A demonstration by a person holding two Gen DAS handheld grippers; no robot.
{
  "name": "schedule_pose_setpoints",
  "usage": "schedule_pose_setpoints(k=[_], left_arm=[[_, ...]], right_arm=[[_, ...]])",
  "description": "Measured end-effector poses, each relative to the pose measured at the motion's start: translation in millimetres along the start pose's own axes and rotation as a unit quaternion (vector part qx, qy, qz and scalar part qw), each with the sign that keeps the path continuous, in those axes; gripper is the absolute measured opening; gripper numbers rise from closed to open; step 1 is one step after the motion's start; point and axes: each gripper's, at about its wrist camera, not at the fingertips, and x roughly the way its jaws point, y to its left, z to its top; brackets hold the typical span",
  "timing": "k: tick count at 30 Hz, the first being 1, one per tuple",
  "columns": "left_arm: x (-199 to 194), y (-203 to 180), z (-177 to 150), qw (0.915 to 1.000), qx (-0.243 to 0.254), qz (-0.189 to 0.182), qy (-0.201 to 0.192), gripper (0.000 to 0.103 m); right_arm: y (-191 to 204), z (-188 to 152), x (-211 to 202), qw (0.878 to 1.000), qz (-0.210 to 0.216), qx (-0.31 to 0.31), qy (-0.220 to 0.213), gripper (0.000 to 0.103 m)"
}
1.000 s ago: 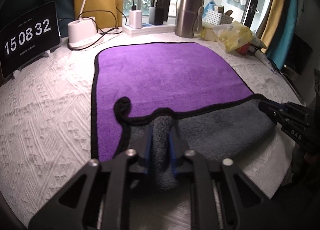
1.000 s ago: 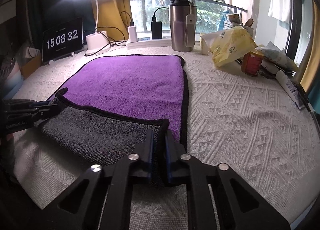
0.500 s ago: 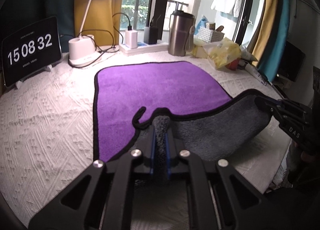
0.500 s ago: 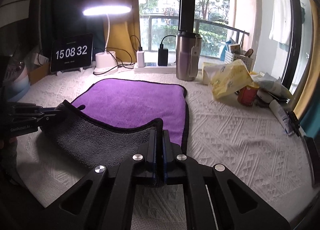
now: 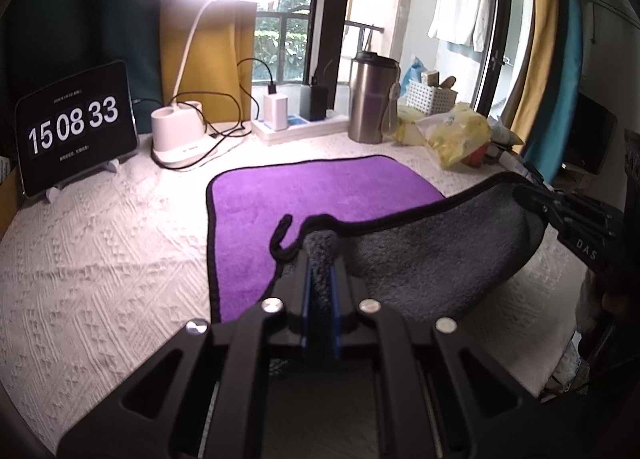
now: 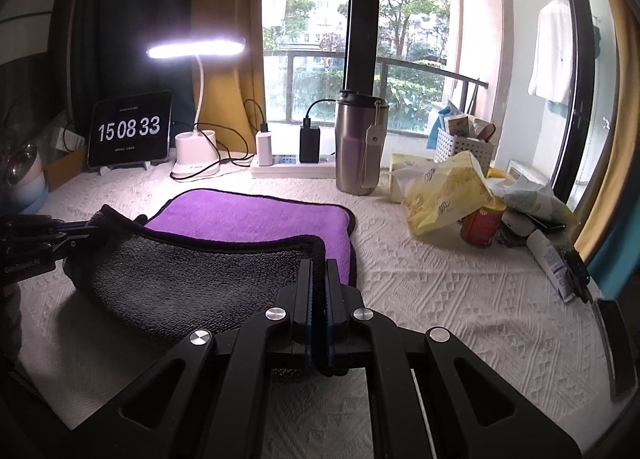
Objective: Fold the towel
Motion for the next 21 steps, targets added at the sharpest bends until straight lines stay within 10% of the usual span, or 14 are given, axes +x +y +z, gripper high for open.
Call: schedule_pose_setpoints(k=[21], left_arm=[[5.5, 6.0, 37.7, 0.9975, 0.017, 0.028, -0.063, 0.008]], right_arm=[[-8.5, 36.0, 29.6, 1.000, -0.009, -0.006, -0.028, 0.006]])
